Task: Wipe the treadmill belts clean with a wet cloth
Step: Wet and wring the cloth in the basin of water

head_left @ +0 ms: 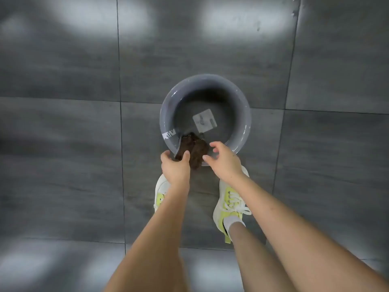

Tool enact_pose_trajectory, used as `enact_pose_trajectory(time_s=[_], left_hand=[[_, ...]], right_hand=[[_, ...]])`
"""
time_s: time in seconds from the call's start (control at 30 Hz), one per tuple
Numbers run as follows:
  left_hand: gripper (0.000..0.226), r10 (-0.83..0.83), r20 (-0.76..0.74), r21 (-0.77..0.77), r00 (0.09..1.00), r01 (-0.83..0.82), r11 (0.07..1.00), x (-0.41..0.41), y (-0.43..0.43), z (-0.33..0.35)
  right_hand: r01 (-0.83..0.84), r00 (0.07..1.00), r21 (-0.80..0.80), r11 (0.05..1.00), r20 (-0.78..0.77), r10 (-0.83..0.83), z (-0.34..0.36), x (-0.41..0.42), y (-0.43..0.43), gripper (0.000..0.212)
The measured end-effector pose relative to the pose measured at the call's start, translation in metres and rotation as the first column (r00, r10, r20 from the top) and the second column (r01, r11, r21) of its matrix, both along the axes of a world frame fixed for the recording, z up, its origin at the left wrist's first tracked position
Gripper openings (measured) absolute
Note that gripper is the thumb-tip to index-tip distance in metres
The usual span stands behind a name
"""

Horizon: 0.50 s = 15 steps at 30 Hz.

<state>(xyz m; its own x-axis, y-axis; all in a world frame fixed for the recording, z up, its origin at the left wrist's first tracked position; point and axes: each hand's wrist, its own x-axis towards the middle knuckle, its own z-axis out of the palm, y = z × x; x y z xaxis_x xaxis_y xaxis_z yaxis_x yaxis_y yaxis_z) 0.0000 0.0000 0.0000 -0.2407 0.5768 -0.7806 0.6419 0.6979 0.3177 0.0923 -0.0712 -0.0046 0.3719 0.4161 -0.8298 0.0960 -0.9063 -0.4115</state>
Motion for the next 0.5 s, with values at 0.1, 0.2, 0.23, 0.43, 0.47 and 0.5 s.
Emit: enact_pose_trajectory(time_s=[0.1, 0.2, 0.23, 0.43, 0.47, 0.5], left_hand=[[0.069, 0.159, 0.019, -0.032, 0.987, -0.158, 0.987, 0.002, 0.002, -0.03], [0.07, 0.186, -0.015, -0.013, 0.982, -0.186, 0.982, 0.001, -0.001, -0.048], [0.068, 0.189, -0.033, 0.004, 0.981, -0.189, 0.982, 0.0, 0.0, -0.049], [0.053, 0.187, -0.029, 0.073, 0.982, -0.185, 0.98, 0.002, 0.009, -0.013], [0.052, 0.162, 0.007, 0.074, 0.987, -0.162, 0.984, 0.002, 0.012, -0.002], [0.051, 0.127, 0.048, 0.074, 0.991, -0.13, 0.989, 0.001, 0.016, 0.01]], right_hand=[[0.033, 0.999, -0.004, 0.999, -0.03, -0.033, -0.033, -0.007, 0.008, 0.054], [0.09, 0.991, -0.027, 0.996, -0.092, -0.092, -0.046, -0.016, 0.011, 0.057], [0.113, 0.988, -0.027, 0.993, -0.1, -0.115, -0.048, -0.018, 0.01, 0.056], [0.234, 0.964, -0.034, 0.972, -0.122, -0.237, -0.027, -0.009, 0.012, 0.049], [0.287, 0.947, -0.034, 0.957, -0.143, -0.289, -0.02, -0.005, 0.015, 0.049], [0.346, 0.923, -0.033, 0.938, -0.17, -0.346, -0.013, 0.0, 0.018, 0.049]])
